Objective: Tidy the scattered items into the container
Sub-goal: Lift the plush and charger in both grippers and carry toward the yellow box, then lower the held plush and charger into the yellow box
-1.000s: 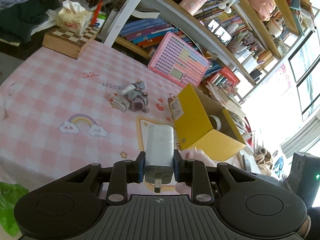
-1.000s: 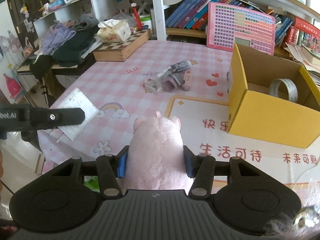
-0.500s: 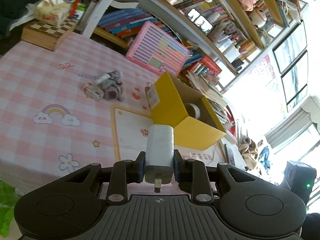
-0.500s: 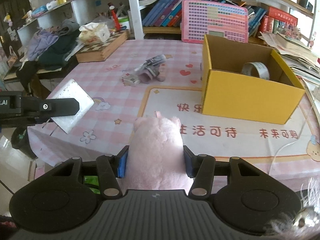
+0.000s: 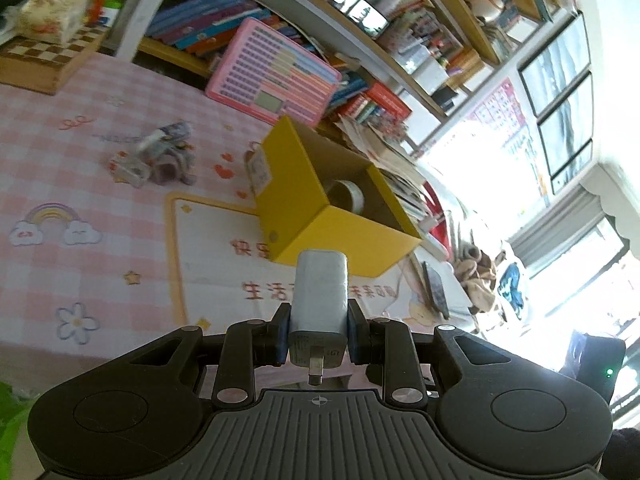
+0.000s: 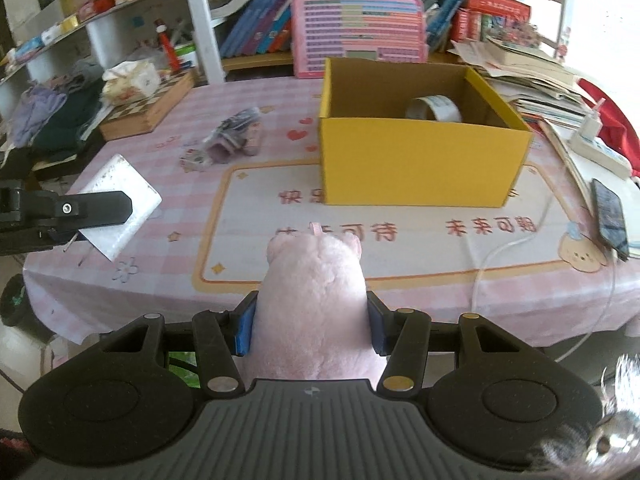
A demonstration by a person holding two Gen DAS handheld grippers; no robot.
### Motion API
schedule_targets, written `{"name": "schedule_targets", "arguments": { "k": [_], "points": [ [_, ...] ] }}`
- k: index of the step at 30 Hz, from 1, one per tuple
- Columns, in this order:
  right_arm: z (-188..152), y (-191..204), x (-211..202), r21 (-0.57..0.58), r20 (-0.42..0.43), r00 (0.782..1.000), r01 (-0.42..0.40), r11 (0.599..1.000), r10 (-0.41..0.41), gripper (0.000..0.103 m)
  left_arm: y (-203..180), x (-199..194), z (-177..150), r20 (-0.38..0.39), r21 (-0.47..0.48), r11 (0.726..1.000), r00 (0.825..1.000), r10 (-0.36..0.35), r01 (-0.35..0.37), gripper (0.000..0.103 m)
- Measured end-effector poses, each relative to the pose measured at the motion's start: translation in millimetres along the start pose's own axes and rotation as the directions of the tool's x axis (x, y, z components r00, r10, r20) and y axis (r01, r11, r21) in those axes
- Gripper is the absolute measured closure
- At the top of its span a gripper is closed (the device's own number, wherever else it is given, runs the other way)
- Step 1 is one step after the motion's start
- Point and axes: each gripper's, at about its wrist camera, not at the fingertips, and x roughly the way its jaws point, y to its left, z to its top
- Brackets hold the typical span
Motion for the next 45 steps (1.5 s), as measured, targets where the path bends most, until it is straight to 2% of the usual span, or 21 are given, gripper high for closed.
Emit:
{"name": "schedule_targets", "arguments": {
  "k": [22,37,45],
  "points": [
    [-11.4,-74.3,-9.1,0.095,-0.023,0.997,0.073,0.993,-0.071,0.053,-54.6,66.9,5.3,-0.088,0.070,0.996,0.994,-0.058,0.064,0.077],
    [11.4,-123.8,9.2,0.095,-0.039,0.995,0.098,0.991,-0.094,0.053,-76.3,121.2,21.9,-0.101,0.080,0.994,0.992,-0.070,0.078,0.077],
    [35.4,-148.9,20.8,0.089,0.004,0.997,0.077,0.993,-0.078,0.053,-91.0,149.5,41.0,-0.086,0.128,0.989,0.995,-0.059,0.070,0.077]
  ]
}}
